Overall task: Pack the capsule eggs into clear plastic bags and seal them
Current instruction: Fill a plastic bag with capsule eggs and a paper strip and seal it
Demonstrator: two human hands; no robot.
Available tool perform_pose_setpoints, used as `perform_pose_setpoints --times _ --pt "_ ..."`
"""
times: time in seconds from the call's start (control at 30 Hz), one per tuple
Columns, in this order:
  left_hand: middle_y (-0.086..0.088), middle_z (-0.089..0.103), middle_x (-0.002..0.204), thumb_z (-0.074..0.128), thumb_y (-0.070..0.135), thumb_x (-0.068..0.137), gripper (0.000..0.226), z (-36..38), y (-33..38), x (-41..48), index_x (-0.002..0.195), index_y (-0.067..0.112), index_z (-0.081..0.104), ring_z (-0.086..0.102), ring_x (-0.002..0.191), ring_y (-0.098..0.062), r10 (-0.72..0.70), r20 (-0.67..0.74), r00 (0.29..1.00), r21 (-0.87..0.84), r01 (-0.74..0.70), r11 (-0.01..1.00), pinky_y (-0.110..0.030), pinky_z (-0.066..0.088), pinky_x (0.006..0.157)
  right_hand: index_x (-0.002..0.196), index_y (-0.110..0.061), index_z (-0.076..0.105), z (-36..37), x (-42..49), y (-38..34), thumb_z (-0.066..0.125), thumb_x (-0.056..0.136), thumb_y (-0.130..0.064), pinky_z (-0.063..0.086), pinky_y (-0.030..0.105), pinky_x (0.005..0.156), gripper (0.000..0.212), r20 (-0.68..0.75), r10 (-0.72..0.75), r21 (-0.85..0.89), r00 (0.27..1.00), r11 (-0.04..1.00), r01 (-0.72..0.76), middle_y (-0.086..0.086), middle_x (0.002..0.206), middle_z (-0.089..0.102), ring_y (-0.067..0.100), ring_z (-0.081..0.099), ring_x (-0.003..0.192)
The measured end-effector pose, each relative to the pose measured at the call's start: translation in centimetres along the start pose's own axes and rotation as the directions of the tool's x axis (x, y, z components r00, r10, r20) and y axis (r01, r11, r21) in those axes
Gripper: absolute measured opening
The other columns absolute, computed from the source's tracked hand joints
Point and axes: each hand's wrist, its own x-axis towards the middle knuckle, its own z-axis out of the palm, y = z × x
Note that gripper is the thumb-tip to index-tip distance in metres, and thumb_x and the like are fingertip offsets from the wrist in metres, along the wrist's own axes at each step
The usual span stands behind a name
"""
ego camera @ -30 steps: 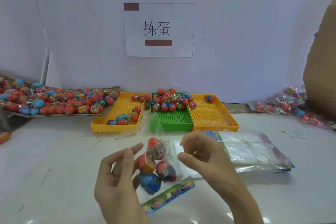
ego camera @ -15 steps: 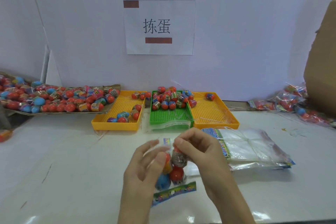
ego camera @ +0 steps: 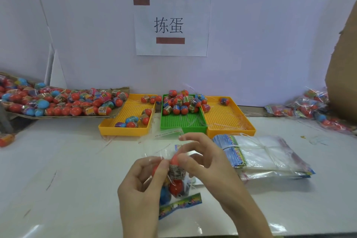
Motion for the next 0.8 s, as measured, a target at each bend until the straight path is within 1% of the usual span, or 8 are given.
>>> perform_pose_setpoints --times 0.1,0.17,0.23,0.33,0.43,0.53,0.67,0.8 --pt "-0.001 0.077 0.075 0.078 0.023 0.071 0.007 -0.15 -0.09 -0.11 0.075 0.029 0.076 0.072 0.065 -0.005 0.007 0.031 0.999 0.028 -0.008 1.000 -0.013 0.053 0.058 0.086 -0.029 0.070 0.33 0.08 0.10 0.077 0.077 -0.031 0.055 0.040 0.076 0.011 -0.030 -0.022 -0.068 0.999 0.997 0.020 -0.006 0.086 0.070 0.011 0.065 0.080" --pt "-0.001 0.077 0.074 0.076 0.026 0.070 0.005 -0.22 -0.14 -0.28 0.074 0.029 0.076 0.071 0.064 -0.005 0.023 0.058 0.998 0.051 -0.026 0.998 -0.012 0.053 0.058 0.077 -0.023 0.069 0.46 0.09 0.28 0.076 0.075 -0.022 0.054 0.036 0.072 0.007 -0.047 -0.034 -0.057 0.998 0.998 0.032 -0.007 0.077 0.068 0.010 0.062 0.077" --pt "-0.002 0.077 0.076 0.073 0.033 0.065 0.012 -0.16 0.03 -0.44 0.076 0.030 0.076 0.071 0.066 -0.007 0.036 0.075 0.996 0.061 -0.041 0.997 -0.013 0.053 0.059 0.075 -0.022 0.069 0.33 0.10 0.34 0.074 0.075 -0.015 0.052 0.027 0.066 0.009 -0.044 -0.051 -0.058 0.998 0.997 0.048 -0.005 0.074 0.066 0.011 0.062 0.075" --pt "-0.001 0.079 0.082 0.070 0.041 0.066 0.018 0.14 0.10 -0.65 0.083 0.033 0.075 0.074 0.074 -0.008 0.031 0.082 0.996 0.048 -0.035 0.998 -0.017 0.056 0.062 0.074 -0.023 0.068 0.07 0.10 0.43 0.073 0.079 -0.003 0.050 0.028 0.064 0.022 -0.056 -0.069 -0.088 0.996 0.994 0.064 -0.003 0.072 0.064 0.012 0.061 0.073" --pt "0.002 0.079 0.086 0.061 0.050 0.076 0.021 0.40 0.30 -0.88 0.088 0.038 0.073 0.075 0.075 -0.013 0.007 0.057 0.998 0.040 -0.009 0.999 -0.029 0.061 0.060 0.073 -0.025 0.071 -0.14 0.15 0.48 0.076 0.085 -0.007 0.048 0.023 0.063 0.023 -0.096 -0.056 -0.090 0.994 0.995 0.047 -0.006 0.071 0.067 0.008 0.062 0.069" --pt "-0.001 0.079 0.088 0.060 0.042 0.082 0.021 0.22 0.32 -0.77 0.085 0.032 0.078 0.076 0.082 -0.015 0.045 -0.042 0.998 0.032 -0.043 0.999 -0.044 0.058 0.075 0.075 -0.028 0.076 -0.16 0.19 0.19 0.072 0.089 -0.031 0.047 0.016 0.060 0.015 -0.137 -0.051 -0.030 0.989 0.998 0.047 -0.003 0.075 0.074 0.004 0.066 0.069" --pt "-0.004 0.079 0.091 0.063 0.028 0.085 0.019 0.03 0.05 -0.90 0.083 0.027 0.082 0.075 0.091 -0.020 0.069 -0.136 0.988 0.011 -0.068 0.998 -0.041 0.054 0.083 0.080 -0.028 0.080 0.33 0.27 0.43 0.070 0.093 -0.022 0.051 0.023 0.063 0.018 -0.173 -0.050 -0.027 0.984 0.999 0.046 -0.002 0.079 0.076 0.007 0.068 0.073" --pt "-0.006 0.079 0.085 0.061 0.008 0.093 0.029 -0.01 -0.03 -0.66 0.083 0.029 0.080 0.076 0.083 -0.020 0.062 -0.137 0.989 0.019 -0.060 0.998 -0.031 0.061 0.071 0.081 -0.026 0.079 0.33 0.32 0.59 0.079 0.084 -0.009 0.048 0.021 0.065 0.017 -0.224 -0.055 0.012 0.973 0.998 0.059 -0.001 0.074 0.073 0.009 0.066 0.070"
